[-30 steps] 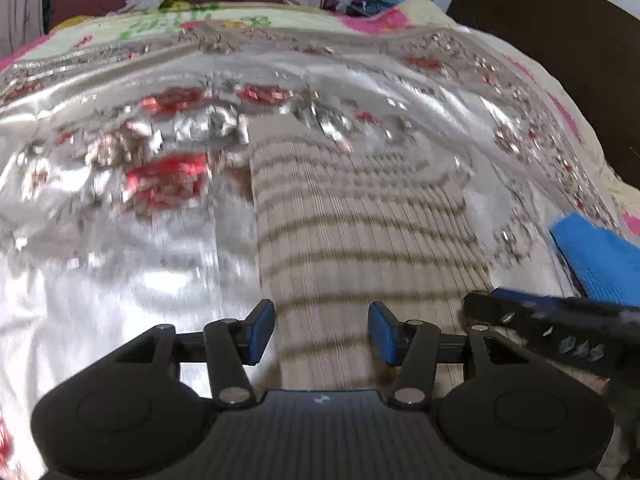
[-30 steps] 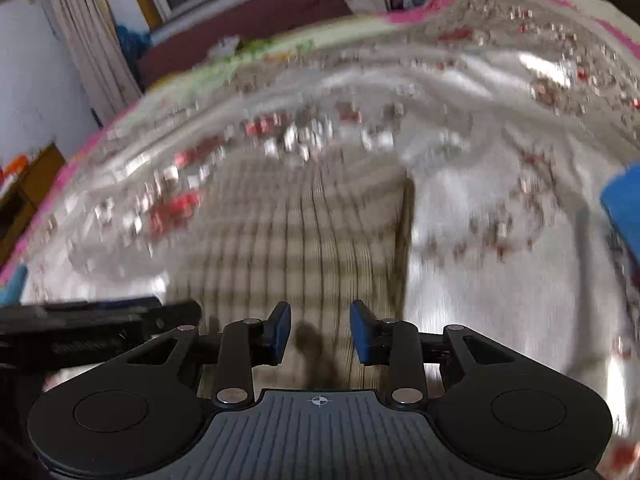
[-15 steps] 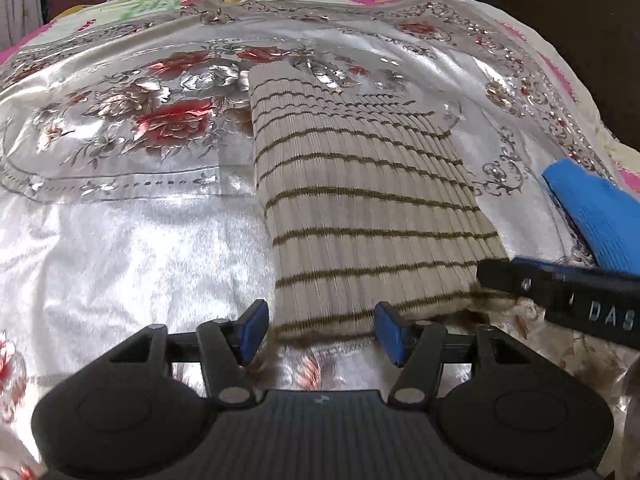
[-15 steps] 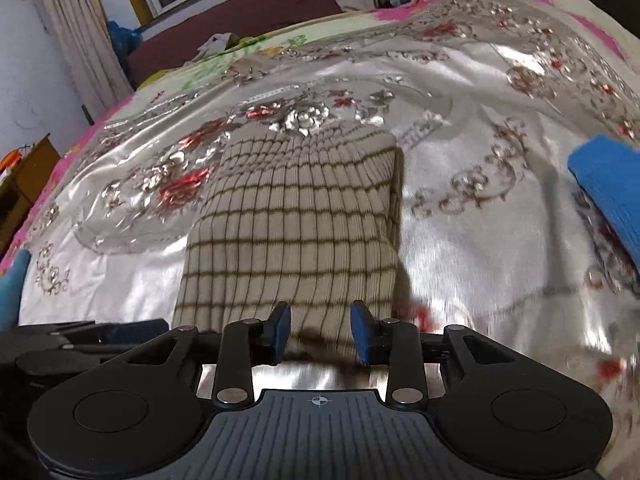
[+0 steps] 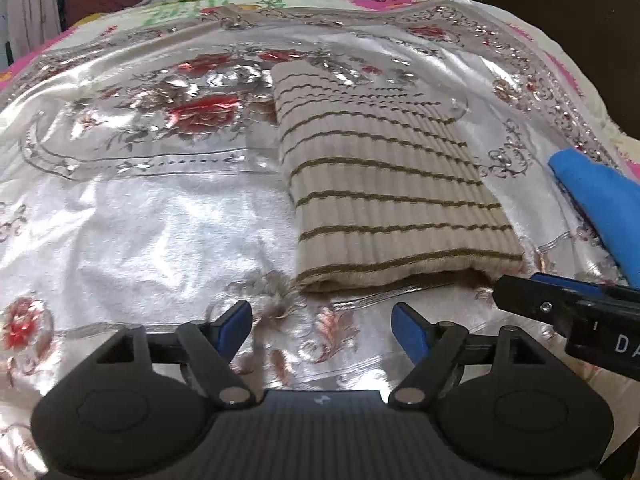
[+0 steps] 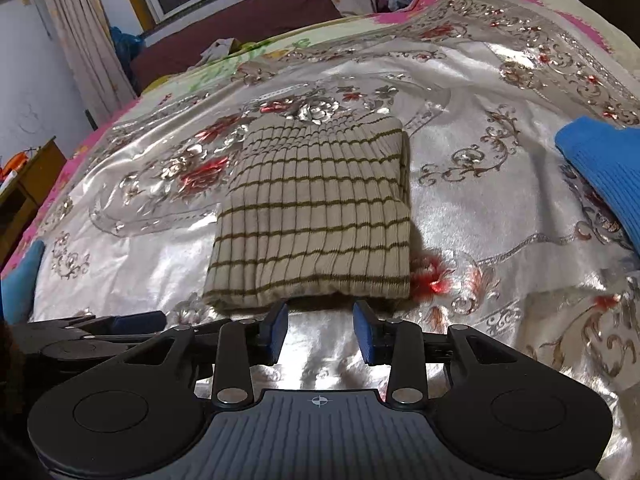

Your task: Fold small clothes

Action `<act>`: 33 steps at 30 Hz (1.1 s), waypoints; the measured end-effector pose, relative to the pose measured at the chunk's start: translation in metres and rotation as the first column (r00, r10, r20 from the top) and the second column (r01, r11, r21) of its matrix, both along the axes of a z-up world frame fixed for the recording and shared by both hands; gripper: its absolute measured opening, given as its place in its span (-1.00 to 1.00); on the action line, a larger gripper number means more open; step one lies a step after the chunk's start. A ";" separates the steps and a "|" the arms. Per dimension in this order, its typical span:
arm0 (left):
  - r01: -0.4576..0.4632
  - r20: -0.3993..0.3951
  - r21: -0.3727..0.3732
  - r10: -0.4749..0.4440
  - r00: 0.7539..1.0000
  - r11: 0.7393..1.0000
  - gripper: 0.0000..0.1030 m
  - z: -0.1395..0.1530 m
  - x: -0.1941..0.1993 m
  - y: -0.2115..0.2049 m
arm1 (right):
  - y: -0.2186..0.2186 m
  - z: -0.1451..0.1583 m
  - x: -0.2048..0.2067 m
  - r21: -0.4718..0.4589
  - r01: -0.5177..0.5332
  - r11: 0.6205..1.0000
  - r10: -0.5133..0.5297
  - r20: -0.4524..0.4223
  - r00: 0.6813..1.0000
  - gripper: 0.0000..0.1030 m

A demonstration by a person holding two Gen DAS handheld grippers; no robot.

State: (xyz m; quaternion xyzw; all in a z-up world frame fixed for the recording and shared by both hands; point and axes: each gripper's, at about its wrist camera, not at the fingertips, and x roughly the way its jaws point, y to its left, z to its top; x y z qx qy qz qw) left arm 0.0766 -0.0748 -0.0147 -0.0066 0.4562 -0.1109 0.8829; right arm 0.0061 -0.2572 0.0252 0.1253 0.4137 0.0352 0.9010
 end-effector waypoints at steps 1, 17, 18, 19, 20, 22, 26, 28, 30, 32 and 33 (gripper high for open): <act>-0.005 0.005 0.008 0.005 1.000 1.000 0.66 0.000 -0.002 0.001 | 0.000 -0.001 -0.001 0.003 0.001 1.000 -0.001 0.000 1.000 -0.31; -0.035 0.008 0.065 0.035 0.999 0.997 0.93 -0.006 -0.016 -0.003 | 0.000 -0.021 -0.020 -0.013 0.025 1.000 -0.025 -0.042 0.999 -0.30; -0.033 0.008 0.072 0.033 0.999 0.997 0.94 -0.006 -0.016 -0.004 | 0.001 -0.023 -0.020 -0.020 0.027 0.999 -0.028 -0.048 0.998 -0.30; -0.031 0.006 0.077 0.031 1.000 0.997 0.96 -0.006 -0.017 -0.005 | 0.002 -0.024 -0.021 -0.027 0.030 0.999 -0.031 -0.050 0.998 -0.30; -0.028 0.005 0.083 0.028 1.000 0.996 0.96 -0.007 -0.018 -0.006 | 0.002 -0.025 -0.021 -0.034 0.031 0.999 -0.032 -0.049 0.998 -0.29; -0.023 -0.001 0.095 0.023 1.000 0.995 0.96 -0.008 -0.019 -0.008 | 0.004 -0.027 -0.021 -0.048 0.033 0.998 -0.035 -0.054 0.998 -0.29; -0.021 -0.007 0.102 0.022 1.000 0.995 0.96 -0.009 -0.021 -0.009 | 0.004 -0.031 -0.021 -0.057 0.038 0.998 -0.042 -0.064 0.997 -0.29; -0.026 -0.011 0.097 0.027 1.000 0.995 0.96 -0.009 -0.021 -0.008 | 0.004 -0.032 -0.022 -0.052 0.042 0.998 -0.045 -0.070 0.997 -0.29; -0.028 -0.012 0.098 0.030 0.999 0.995 0.96 -0.009 -0.022 -0.007 | 0.005 -0.033 -0.023 -0.050 0.042 0.998 -0.045 -0.072 0.996 -0.29; -0.030 -0.012 0.103 0.032 0.999 0.994 0.96 -0.010 -0.022 -0.008 | 0.005 -0.034 -0.022 -0.050 0.042 0.998 -0.045 -0.074 0.996 -0.29; -0.032 -0.014 0.106 0.034 0.999 0.994 0.96 -0.010 -0.022 -0.008 | 0.005 -0.035 -0.022 -0.050 0.042 0.998 -0.046 -0.076 0.996 -0.29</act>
